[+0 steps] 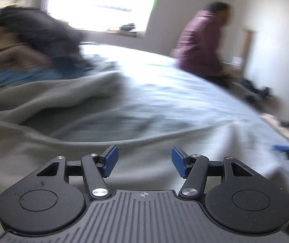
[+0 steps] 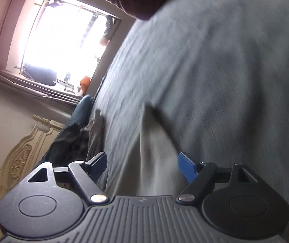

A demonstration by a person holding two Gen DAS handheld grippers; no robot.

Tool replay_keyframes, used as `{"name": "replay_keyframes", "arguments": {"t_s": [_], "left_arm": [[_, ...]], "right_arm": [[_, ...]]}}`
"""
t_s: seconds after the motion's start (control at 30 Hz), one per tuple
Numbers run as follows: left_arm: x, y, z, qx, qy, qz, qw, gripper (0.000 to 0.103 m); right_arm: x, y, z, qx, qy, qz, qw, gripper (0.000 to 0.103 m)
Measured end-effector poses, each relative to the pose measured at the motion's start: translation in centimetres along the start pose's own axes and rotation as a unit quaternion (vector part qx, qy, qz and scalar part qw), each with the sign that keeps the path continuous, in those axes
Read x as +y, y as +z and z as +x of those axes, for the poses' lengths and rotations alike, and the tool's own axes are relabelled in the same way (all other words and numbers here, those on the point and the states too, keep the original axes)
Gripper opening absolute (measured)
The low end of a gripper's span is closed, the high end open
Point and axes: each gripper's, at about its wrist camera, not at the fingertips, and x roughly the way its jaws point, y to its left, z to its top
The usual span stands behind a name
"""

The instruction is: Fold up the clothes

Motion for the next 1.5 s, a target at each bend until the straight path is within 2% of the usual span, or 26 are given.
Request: {"name": "replay_keyframes", "arguments": {"t_s": [0.03, 0.17, 0.27, 0.37, 0.47, 0.63, 0.77, 0.87, 0.93, 1.03, 1.13, 1.23, 1.3, 1.4, 1.5], "left_arm": [[-1.7, -0.1, 0.3, 0.002, -0.021, 0.023, 0.9995, 0.06], [-7.5, -1.7, 2.0, 0.031, -0.064, 0.106, 0.9918, 0.061], [-10.6, -3.4, 3.1, 0.054, -0.091, 0.153, 0.9827, 0.061], [-12.3, -4.5, 4.0, 0.071, -0.11, 0.17, 0.9767, 0.061], [-13.6, -4.7, 4.7, 0.074, -0.112, 0.18, 0.9745, 0.061], [-14.3, -4.0, 6.4, 0.072, -0.101, 0.18, 0.9758, 0.061], [-13.5, -3.5, 7.6, 0.087, -0.075, 0.148, 0.9824, 0.06], [-12.4, -3.4, 8.0, 0.097, -0.068, 0.12, 0.9856, 0.059], [-12.1, -3.5, 8.1, 0.097, -0.07, 0.115, 0.9861, 0.059], [-12.0, -3.6, 8.6, 0.099, -0.073, 0.115, 0.9857, 0.06], [-11.9, -3.5, 8.7, 0.1, -0.079, 0.113, 0.9854, 0.06], [-11.7, -3.4, 8.8, 0.098, -0.083, 0.113, 0.9853, 0.06], [-11.7, -3.4, 8.7, 0.095, -0.082, 0.115, 0.9855, 0.06], [-12.0, -3.7, 8.4, 0.089, -0.085, 0.118, 0.9853, 0.059], [-12.5, -4.0, 8.4, 0.085, -0.101, 0.119, 0.9841, 0.058]], "right_arm": [[-0.6, -1.1, -0.6, 0.004, 0.002, 0.013, 1.0, 0.08], [-2.9, -4.6, -2.2, 0.018, 0.021, 0.068, 0.997, 0.081], [-3.9, -5.2, -0.9, 0.033, 0.026, 0.09, 0.995, 0.082], [-3.4, -4.7, 0.6, 0.038, 0.034, 0.089, 0.995, 0.082], [-1.4, -3.9, 1.6, 0.03, 0.052, 0.065, 0.996, 0.08], [4.5, -2.5, 3.9, 0.019, 0.086, -0.026, 0.996, 0.08], [7.7, -1.7, 9.7, 0.056, 0.088, -0.085, 0.991, 0.08], [7.9, -1.4, 12.9, 0.086, 0.083, -0.076, 0.99, 0.081], [7.3, -1.1, 12.1, 0.083, 0.108, -0.063, 0.989, 0.081], [6.2, -0.4, 7.0, 0.03, 0.138, -0.066, 0.988, 0.081], [5.2, -0.6, 1.9, -0.026, 0.103, -0.089, 0.99, 0.081], [4.5, -2.3, 0.8, -0.02, 0.038, -0.121, 0.992, 0.081], [3.9, -3.3, 0.4, -0.012, 0.003, -0.131, 0.991, 0.077], [1.5, -3.3, 2.6, 0.024, 0.008, -0.049, 0.998, 0.07], [-0.4, -2.7, 4.7, 0.047, 0.012, 0.026, 0.998, 0.068]]}}
